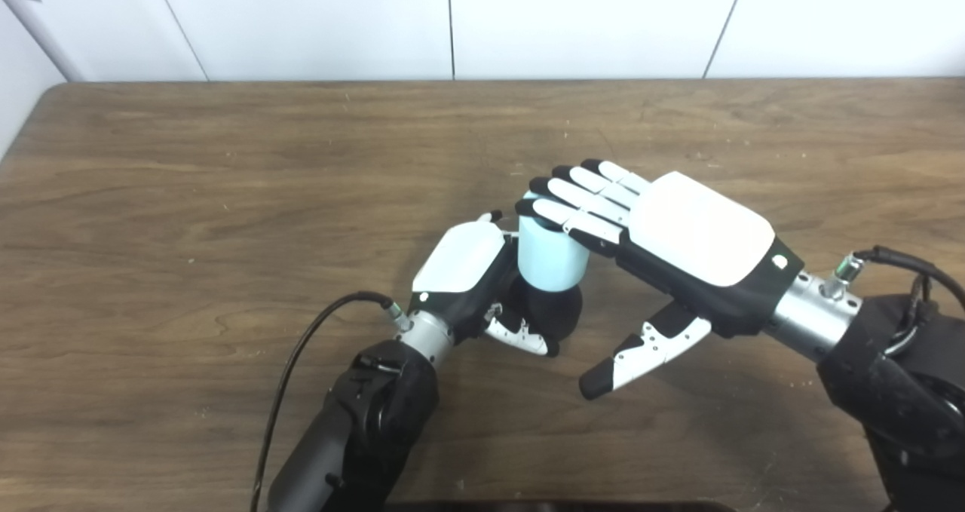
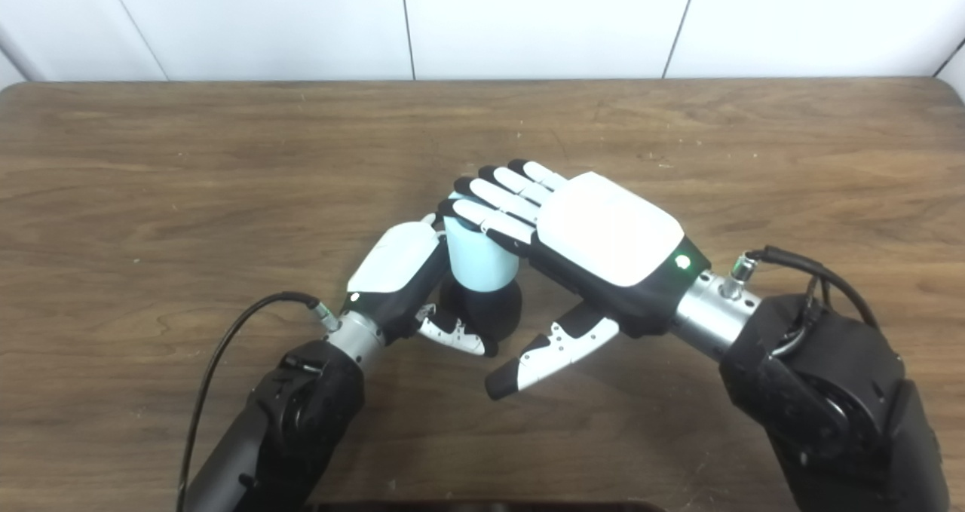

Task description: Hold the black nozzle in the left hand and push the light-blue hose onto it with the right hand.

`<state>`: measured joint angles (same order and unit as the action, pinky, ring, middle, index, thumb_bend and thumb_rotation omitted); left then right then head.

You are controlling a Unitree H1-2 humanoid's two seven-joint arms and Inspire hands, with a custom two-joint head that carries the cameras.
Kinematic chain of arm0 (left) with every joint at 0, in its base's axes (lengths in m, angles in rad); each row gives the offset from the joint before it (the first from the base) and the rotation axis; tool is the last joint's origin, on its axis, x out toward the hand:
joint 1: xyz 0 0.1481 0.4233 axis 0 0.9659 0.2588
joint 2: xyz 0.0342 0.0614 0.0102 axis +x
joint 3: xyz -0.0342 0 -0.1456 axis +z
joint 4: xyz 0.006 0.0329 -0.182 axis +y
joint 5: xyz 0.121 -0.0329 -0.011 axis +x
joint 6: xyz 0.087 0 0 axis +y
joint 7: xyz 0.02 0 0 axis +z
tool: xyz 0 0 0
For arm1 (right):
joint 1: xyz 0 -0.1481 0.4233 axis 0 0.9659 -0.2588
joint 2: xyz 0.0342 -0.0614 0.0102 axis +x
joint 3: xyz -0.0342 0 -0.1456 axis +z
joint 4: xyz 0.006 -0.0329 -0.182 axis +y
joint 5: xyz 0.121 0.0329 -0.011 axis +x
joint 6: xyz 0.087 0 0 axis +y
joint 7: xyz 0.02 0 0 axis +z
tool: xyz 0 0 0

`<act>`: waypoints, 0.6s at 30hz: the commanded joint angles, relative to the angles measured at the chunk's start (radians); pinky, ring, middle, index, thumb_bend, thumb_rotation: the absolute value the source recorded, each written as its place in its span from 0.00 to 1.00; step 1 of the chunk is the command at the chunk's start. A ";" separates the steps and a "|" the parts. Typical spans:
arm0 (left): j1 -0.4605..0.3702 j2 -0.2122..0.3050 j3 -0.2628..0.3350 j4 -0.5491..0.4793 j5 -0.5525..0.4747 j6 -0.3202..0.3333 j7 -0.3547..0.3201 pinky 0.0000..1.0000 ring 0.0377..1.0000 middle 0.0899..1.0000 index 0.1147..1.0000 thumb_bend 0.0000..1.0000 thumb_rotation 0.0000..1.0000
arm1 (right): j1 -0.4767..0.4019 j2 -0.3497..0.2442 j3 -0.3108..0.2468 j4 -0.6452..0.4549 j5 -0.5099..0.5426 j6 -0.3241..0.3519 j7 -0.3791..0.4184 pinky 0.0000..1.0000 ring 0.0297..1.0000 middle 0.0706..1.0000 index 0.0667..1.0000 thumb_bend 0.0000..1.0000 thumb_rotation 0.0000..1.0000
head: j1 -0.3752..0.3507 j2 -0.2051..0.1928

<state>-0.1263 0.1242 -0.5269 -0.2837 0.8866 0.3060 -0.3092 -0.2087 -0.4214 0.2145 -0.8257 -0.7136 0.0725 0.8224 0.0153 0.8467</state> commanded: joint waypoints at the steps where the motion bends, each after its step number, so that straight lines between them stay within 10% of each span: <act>1: 0.031 0.005 -0.021 0.043 -0.008 0.030 -0.069 1.00 0.77 0.50 0.37 0.51 0.00 | 0.012 -0.014 0.012 0.000 -0.005 0.005 0.027 1.00 1.00 0.98 0.93 0.70 1.00 | 0.001 0.001; 18: 0.029 0.005 -0.017 0.030 -0.015 0.038 -0.077 1.00 0.73 0.48 0.38 0.52 0.00 | 0.055 -0.055 0.014 -0.006 0.040 0.027 0.040 1.00 1.00 1.00 0.93 0.70 0.98 | -0.007 0.008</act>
<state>-0.1244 0.1228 -0.5268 -0.2861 0.8788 0.3066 -0.3139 -0.1802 -0.4382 0.2150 -0.8362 -0.6746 0.0915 0.8141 0.0077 0.8544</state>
